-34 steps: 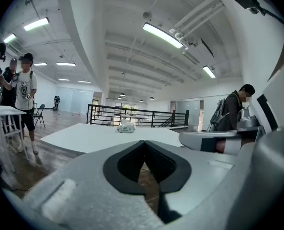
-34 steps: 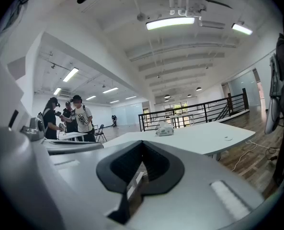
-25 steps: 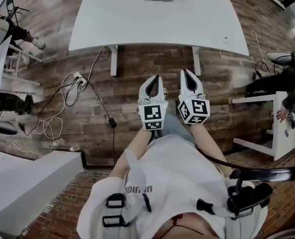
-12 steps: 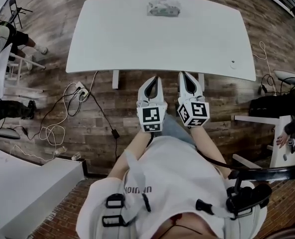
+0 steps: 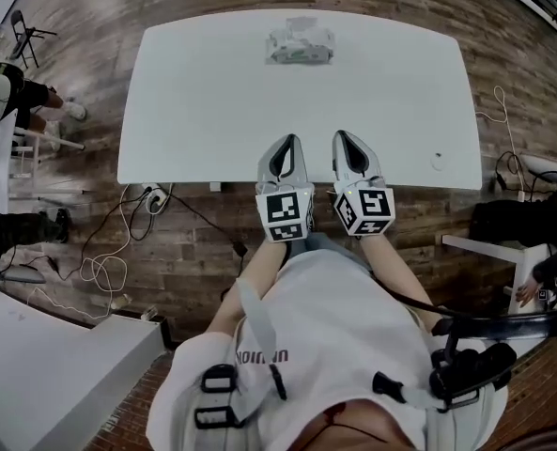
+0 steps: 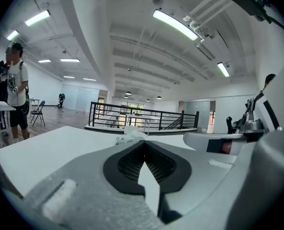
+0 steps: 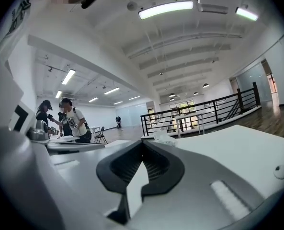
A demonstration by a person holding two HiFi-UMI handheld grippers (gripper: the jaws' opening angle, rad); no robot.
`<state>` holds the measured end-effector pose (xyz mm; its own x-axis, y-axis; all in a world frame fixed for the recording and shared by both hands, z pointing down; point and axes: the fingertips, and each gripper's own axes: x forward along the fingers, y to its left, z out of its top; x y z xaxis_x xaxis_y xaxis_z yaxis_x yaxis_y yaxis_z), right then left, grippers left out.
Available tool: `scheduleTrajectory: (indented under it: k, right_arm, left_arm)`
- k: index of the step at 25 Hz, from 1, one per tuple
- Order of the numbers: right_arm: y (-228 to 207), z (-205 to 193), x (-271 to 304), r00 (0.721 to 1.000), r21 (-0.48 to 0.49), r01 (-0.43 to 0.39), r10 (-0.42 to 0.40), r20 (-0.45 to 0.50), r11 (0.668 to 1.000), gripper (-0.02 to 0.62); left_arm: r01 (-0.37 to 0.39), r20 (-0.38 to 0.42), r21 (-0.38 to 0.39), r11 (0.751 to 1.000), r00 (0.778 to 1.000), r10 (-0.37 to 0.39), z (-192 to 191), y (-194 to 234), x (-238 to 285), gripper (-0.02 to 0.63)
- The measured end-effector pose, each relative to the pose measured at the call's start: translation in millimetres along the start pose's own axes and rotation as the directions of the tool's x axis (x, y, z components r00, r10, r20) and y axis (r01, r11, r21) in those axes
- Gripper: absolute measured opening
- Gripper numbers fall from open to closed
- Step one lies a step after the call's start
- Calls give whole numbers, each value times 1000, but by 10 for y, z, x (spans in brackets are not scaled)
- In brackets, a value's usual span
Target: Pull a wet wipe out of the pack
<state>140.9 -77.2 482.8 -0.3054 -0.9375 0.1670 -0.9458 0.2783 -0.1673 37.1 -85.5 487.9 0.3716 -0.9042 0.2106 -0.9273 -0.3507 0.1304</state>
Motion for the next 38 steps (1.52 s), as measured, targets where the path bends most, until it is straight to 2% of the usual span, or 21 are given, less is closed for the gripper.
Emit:
scheduleTrajectory:
  k: [5, 9, 15, 21, 23, 26, 29, 33, 38]
  right_arm:
    - [-94, -46, 392, 1000, 9, 7, -7, -29, 1000, 5]
    - [-163, 0, 740, 999, 9, 32, -32, -31, 999, 5]
    - [-258, 146, 1312, 997, -3, 82, -82, -16, 997, 5]
    - [-476, 190, 1690, 993, -47, 104, -107, -53, 993, 7]
    - [-551, 176, 1857, 993, -63, 74, -80, -90, 995, 75]
    - [-673, 124, 2141, 984, -111, 38, -56, -168, 993, 122]
    - [-780, 60, 2451, 967, -196, -14, -36, -254, 981, 150]
    - [-835, -137, 2803, 917, -212, -110, 17, -398, 971, 181]
    - [-895, -418, 2965, 848, -302, -165, -22, -530, 939, 161]
  left_arm:
    - [19, -16, -3, 1000, 1000, -19, 13, 128, 364, 2]
    - [71, -38, 10, 997, 997, -70, 35, 225, 688, 2]
    - [139, -26, 28, 990, 990, -138, 215, 401, 1103, 2]
    - [142, -40, 0, 990, 989, -142, 182, 523, 1256, 2]
    - [130, -44, -2, 991, 990, -130, 176, 543, 1291, 2]
    - [109, -58, 1, 994, 992, -109, 167, 567, 1321, 2]
    - [104, -61, 6, 995, 993, -103, 178, 551, 1339, 2]
    - [91, -50, -2, 996, 995, -91, 210, 553, 1369, 2]
    - [85, -41, 0, 996, 996, -85, 267, 576, 1396, 2]
